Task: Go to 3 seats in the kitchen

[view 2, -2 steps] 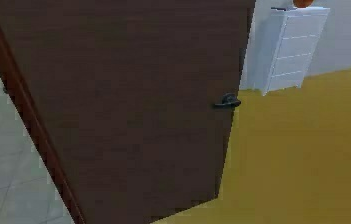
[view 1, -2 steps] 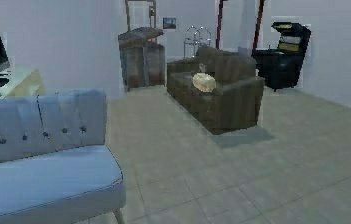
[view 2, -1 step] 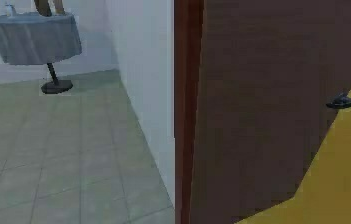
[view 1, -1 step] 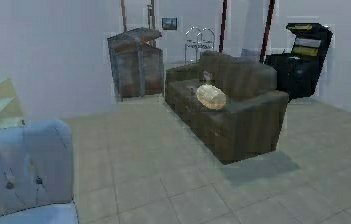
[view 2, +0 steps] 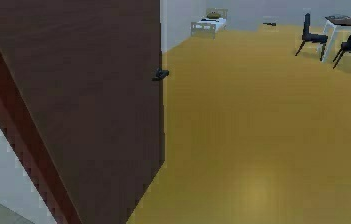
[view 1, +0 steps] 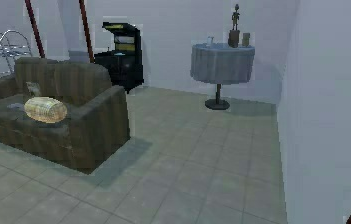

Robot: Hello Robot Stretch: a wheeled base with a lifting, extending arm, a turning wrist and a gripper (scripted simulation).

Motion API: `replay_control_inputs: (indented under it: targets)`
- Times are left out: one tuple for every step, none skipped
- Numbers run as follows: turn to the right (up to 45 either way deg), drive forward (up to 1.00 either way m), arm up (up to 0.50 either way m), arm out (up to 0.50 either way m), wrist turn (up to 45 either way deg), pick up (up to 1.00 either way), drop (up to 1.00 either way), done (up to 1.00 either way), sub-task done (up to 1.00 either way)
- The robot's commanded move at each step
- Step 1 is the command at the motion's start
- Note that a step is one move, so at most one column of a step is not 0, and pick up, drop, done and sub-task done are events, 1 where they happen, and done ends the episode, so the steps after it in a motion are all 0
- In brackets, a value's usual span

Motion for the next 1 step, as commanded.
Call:
replay_control_inputs:
  targets:
    - [12.0,0.0,0.0,0.0,0.0,0.0,0.0,0.0,0.0]
